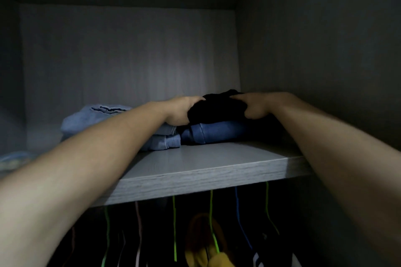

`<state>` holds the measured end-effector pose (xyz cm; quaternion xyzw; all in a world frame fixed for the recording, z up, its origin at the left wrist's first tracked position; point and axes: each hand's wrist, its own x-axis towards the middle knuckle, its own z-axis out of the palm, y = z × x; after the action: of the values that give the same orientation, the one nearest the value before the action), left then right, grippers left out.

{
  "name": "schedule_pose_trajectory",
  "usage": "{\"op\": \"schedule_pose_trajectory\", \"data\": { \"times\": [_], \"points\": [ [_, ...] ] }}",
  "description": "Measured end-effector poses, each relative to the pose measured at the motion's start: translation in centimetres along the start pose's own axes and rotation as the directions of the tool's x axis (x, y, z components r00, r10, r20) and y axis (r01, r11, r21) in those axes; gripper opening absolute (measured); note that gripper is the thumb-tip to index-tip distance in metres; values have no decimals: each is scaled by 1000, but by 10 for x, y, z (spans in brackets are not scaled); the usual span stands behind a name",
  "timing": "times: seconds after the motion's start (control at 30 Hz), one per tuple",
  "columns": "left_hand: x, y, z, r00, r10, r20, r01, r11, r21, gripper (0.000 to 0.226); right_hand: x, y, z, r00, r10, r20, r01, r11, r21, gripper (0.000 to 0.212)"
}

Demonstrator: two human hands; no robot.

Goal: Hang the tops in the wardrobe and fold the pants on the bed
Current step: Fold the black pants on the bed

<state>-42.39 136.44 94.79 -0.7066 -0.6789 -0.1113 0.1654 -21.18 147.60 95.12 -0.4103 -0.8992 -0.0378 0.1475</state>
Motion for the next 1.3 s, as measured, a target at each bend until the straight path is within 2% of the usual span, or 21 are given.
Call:
{"op": "schedule_pose_trajectory", "data": {
  "times": [0.13,0.17,0.23,0.3,0.37,0.53,0.67,0.73,0.8,0.93,1.03,1.13,1.2,1.3],
  "points": [
    [-23,5,-17,997,-73,14,73,997,6,75,-14,-4,-16,998,58,30,-59,998,4,74],
    [-33,4,-21,995,-96,-5,96,995,5,71,-20,-8,-21,998,56,5,-56,998,-6,67],
    [-56,1,-27,985,-144,-91,144,990,0,59,-36,-18,-29,991,35,-133,-34,999,7,51],
    [-84,0,-31,958,-165,-236,176,984,25,46,-58,-27,-32,951,1,-311,9,999,32,43],
    [-112,2,-29,917,-167,-362,207,975,75,45,-84,-33,-25,904,-23,-427,41,999,33,47],
    [-182,23,-2,822,-189,-537,294,949,117,57,-155,-56,19,793,11,-609,27,998,53,53],
    [-244,49,33,724,-89,-684,206,974,91,61,-213,-88,74,687,43,-726,5,998,64,56],
    [-273,60,61,709,-19,-705,133,985,108,59,-243,-102,105,685,57,-727,-40,998,41,57],
    [-297,69,90,726,33,-687,71,990,122,59,-274,-112,134,727,40,-685,-102,994,-50,58],
    [-328,99,148,791,35,-611,-61,998,-21,60,-352,-106,187,790,44,-611,-226,948,-224,59],
    [-350,138,200,828,70,-557,-151,983,-102,62,-435,-81,233,815,128,-565,-315,916,-247,61],
    [-367,200,237,881,114,-460,-213,962,-170,65,-526,-49,261,853,262,-451,-424,853,-306,64],
    [-377,252,247,909,147,-389,-248,943,-224,66,-588,-29,262,837,386,-387,-517,789,-331,67],
    [-388,340,252,894,277,-353,-378,888,-260,68,-676,4,251,763,514,-392,-642,678,-359,67]
  ]
}}
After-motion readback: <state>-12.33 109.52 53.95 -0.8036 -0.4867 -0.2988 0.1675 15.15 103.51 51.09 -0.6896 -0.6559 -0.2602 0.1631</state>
